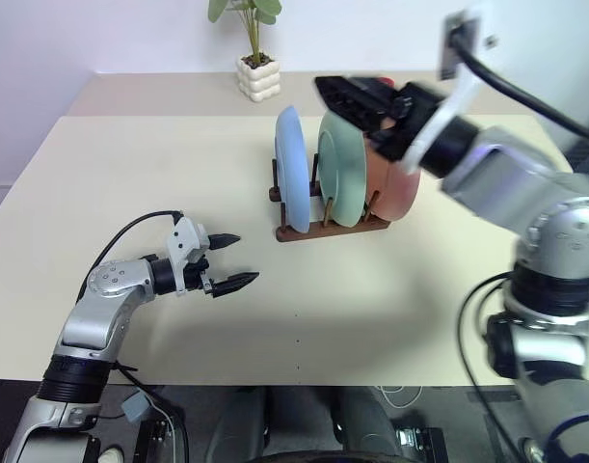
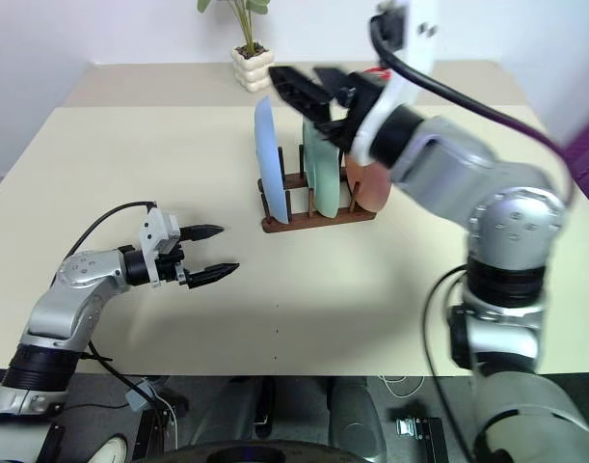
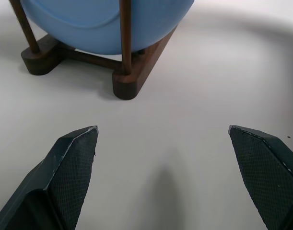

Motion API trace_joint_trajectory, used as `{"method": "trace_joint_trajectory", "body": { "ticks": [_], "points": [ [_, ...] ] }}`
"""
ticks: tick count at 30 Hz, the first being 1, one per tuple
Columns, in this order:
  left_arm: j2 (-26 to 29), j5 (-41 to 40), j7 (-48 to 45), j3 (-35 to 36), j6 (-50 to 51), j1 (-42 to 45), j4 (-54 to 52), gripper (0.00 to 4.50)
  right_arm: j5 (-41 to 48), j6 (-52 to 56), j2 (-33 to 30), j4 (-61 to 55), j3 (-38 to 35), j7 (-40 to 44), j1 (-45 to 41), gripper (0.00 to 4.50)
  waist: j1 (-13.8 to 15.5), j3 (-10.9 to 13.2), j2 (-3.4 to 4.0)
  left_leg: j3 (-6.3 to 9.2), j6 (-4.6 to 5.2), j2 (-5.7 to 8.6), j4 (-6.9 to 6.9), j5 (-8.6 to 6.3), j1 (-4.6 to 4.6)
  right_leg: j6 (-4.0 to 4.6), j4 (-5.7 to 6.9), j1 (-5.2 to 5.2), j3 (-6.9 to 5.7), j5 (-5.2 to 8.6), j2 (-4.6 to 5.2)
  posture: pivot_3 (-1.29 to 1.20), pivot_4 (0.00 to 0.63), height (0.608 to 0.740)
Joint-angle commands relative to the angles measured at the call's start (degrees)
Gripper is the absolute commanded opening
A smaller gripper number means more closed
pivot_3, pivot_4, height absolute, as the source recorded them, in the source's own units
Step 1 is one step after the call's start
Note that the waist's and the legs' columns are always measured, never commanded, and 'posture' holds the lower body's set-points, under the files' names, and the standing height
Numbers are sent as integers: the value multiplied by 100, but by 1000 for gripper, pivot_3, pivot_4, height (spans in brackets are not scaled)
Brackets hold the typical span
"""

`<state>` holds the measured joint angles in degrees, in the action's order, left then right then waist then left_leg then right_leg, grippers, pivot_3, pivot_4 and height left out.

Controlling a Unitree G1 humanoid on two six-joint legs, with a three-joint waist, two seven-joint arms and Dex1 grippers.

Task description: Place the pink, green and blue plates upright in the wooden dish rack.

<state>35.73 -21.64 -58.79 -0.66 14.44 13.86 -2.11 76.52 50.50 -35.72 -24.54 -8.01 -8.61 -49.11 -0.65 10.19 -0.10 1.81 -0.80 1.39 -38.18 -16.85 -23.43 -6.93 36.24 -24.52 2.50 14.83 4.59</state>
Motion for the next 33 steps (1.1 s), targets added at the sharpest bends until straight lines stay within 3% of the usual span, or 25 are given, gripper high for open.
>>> {"method": "trace_joint_trajectory", "body": {
  "ticks": [1, 4, 8, 12, 16, 21, 33],
  "points": [
    [8, -28, -5, 100, -89, 5, -85, 4500, -841, -498, -693, -647, -635, 1007, 612, 3763, -1, -6, -10, 1, 2, 0, 1, -1, 0, 0, -4, 4, -2, 0, 0, 0, 150, 740],
    [-1, -61, 13, 135, -95, 0, -81, 4500, -1289, -760, -1145, -864, -1004, 1675, 1289, 3763, -24, -6, -10, -4, 3, 0, -3, -1, 2, -2, -5, 8, 0, -1, 1, 0, 150, 740],
    [-32, -80, 65, 196, -114, 39, -17, 4500, -1829, -1068, -1553, -942, -2260, 2727, 2985, 3763, 14, -7, -13, -3, 4, -4, -4, -1, 8, -4, 3, 12, 0, -2, -5, 0, 150, 740],
    [6, -52, 84, 313, -141, -1, 124, 4500, -2425, -1473, -1383, -816, -3099, 3743, 4728, 3763, 8, -9, -15, -4, 8, 0, -9, 2, 13, -11, 2, 24, 2, -6, -5, 0, 150, 740],
    [39, -21, 104, 426, -202, 9, 350, 4500, -3370, -2205, -1062, -625, -2973, 4389, 6002, 3763, -16, -8, -16, -7, 8, 0, -9, 2, 38, -13, 1, 50, 4, -7, -7, 0, 150, 740],
    [147, -41, 130, 605, -300, -16, 649, 4500, -4059, -2869, -628, -77, -2690, 4671, 6474, 3763, -41, -3, -20, -15, 9, -5, -4, 1, 132, -9, -11, 138, 13, -5, -11, 0, 150, 740],
    [251, -48, 256, 858, -325, -250, 654, 4500, -4658, -3754, -384, 1074, -2481, 5118, 6280, 3763, -9, -3, -20, -13, 9, -3, -4, 2, 134, -9, -11, 141, 14, -7, -4, 0, 150, 740]
  ]
}}
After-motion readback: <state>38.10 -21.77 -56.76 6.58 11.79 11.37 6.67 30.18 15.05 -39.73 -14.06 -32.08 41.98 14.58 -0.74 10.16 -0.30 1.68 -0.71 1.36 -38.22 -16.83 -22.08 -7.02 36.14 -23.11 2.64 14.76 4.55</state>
